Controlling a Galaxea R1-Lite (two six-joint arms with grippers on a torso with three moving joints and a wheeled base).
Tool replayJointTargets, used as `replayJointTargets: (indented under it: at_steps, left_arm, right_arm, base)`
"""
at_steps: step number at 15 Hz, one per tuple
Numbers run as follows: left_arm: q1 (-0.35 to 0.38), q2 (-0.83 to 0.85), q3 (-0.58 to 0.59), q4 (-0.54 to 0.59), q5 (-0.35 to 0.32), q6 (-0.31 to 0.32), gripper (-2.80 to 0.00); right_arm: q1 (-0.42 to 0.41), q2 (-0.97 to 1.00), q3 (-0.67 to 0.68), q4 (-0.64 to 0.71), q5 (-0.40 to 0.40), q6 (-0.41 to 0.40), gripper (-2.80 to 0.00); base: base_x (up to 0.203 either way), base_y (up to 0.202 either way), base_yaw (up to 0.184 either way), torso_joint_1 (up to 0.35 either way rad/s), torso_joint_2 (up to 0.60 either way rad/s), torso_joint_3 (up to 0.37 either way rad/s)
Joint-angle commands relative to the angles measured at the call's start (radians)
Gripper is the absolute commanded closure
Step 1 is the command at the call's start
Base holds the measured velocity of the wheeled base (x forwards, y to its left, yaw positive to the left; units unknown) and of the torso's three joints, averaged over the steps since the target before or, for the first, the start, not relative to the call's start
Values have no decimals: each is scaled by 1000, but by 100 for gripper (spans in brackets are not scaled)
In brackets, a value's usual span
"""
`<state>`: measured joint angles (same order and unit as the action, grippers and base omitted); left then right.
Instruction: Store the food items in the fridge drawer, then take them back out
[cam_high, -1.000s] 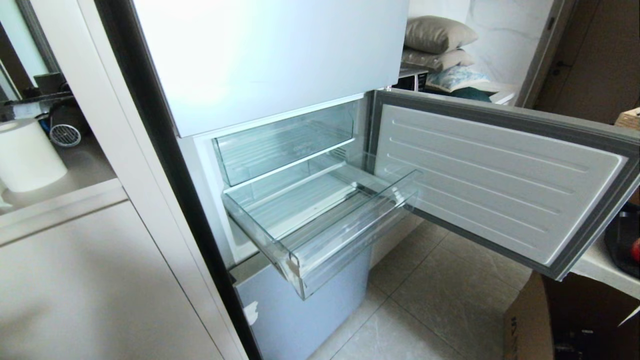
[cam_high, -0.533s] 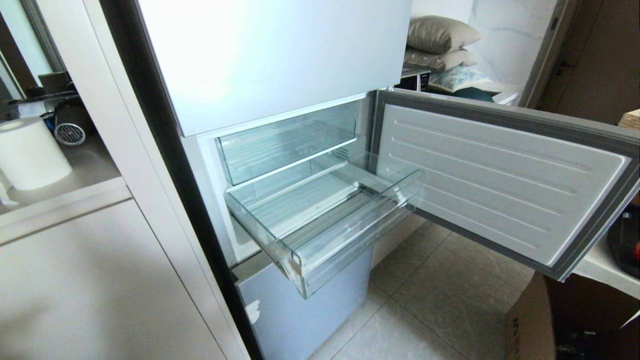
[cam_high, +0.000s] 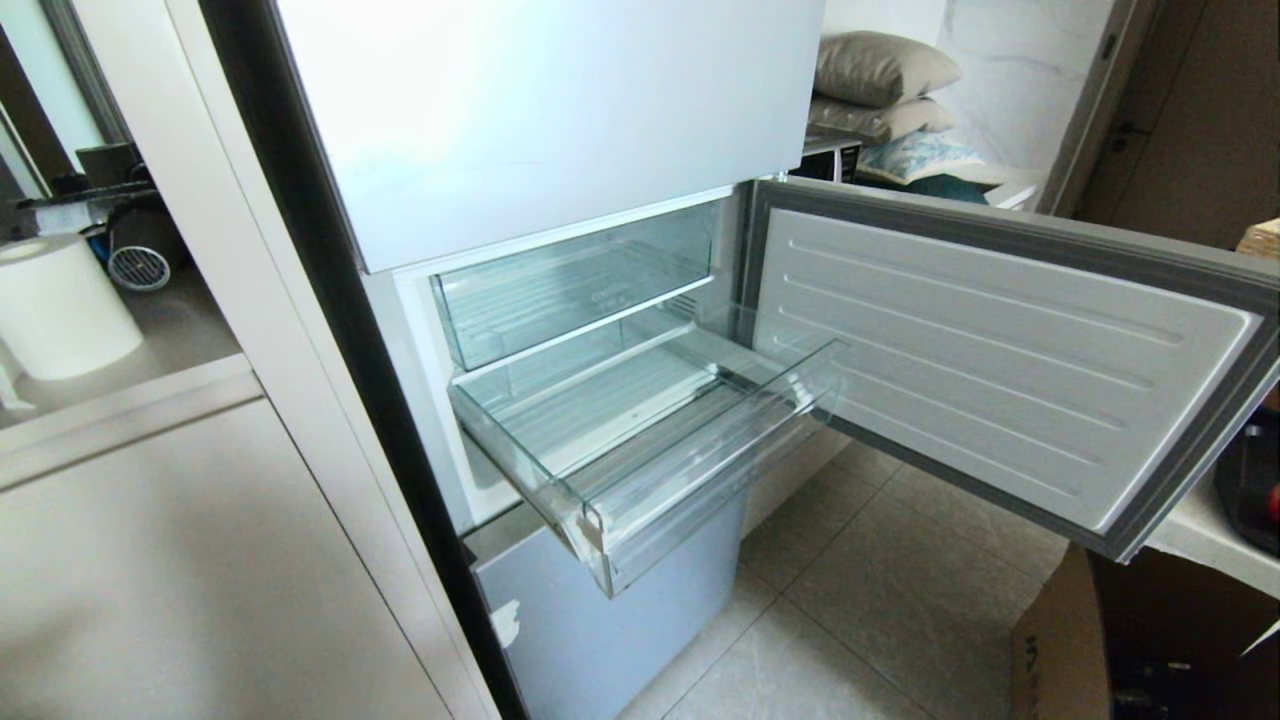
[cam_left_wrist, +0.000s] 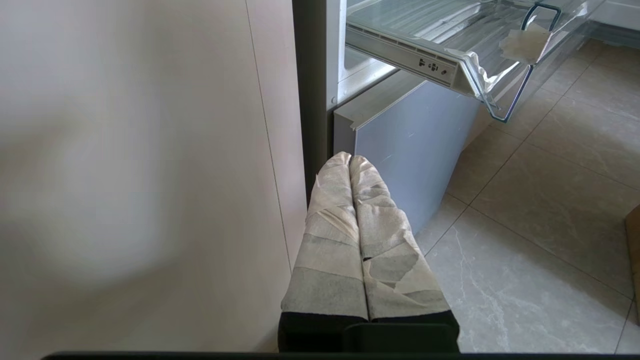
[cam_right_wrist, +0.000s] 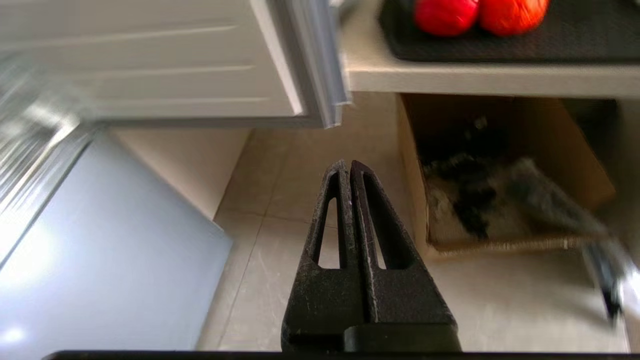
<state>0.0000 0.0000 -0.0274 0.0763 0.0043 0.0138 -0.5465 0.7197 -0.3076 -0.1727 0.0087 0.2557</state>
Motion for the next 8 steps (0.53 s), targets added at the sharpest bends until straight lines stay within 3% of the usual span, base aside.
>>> replayJointTargets:
  at_steps: [1,4,5,8]
  left_arm:
    - [0,0,0,0,0,0,0]
    - [0,0,0,0,0,0,0]
    - [0,0,0,0,0,0,0]
    - [0,0,0,0,0,0,0]
  right_arm:
    - [-194,275,-16,-110,142,-4,0]
    - [-323,487,-28,-312,227,-22,0]
    - [-355,548,-31,-371,242,-38,-280]
    - [-398,698,-66,-466,259,-63,-280]
  base:
    - [0,0,0,0,0,0]
    - [0,0,0,0,0,0]
    - [0,0,0,0,0,0]
    - [0,0,0,0,0,0]
